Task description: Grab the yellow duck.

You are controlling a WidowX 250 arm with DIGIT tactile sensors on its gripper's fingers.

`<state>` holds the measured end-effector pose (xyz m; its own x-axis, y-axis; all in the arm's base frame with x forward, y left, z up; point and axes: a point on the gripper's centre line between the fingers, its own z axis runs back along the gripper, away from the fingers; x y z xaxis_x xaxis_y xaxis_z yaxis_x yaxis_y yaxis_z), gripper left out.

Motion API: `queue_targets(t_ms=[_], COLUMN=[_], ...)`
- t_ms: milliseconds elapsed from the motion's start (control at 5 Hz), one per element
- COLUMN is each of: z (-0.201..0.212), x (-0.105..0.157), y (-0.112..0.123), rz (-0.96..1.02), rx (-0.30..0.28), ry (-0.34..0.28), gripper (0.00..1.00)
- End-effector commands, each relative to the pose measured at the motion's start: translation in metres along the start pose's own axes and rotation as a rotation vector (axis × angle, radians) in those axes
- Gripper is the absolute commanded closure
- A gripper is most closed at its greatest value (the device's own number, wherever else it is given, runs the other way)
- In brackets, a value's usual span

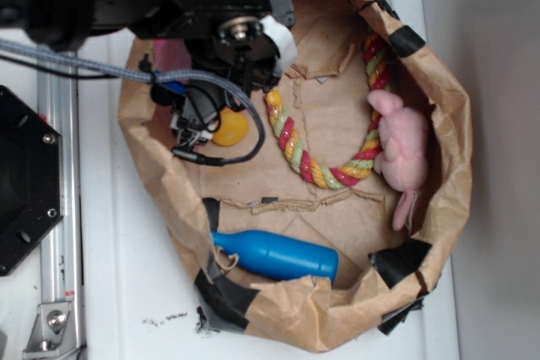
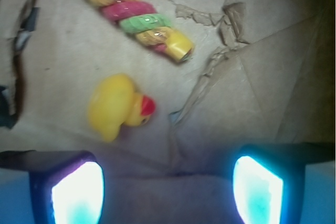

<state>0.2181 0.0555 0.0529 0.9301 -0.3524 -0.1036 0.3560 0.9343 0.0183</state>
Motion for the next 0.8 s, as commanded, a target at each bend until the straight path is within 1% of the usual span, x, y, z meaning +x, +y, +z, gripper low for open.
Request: queue_targets(t_ms=[0,400,600], z=[-0.0017,-0.0067,-0.0016], x=[0.0168,0.0171,0.0174], y=[-0.0109,-0.0114,-0.0093], rz=[-0.039,-0.045,-0.018], rx=[0.044,0.054,0.058], ry=[0.008,0.022,0.006], gripper=[0.0,0.0,0.0])
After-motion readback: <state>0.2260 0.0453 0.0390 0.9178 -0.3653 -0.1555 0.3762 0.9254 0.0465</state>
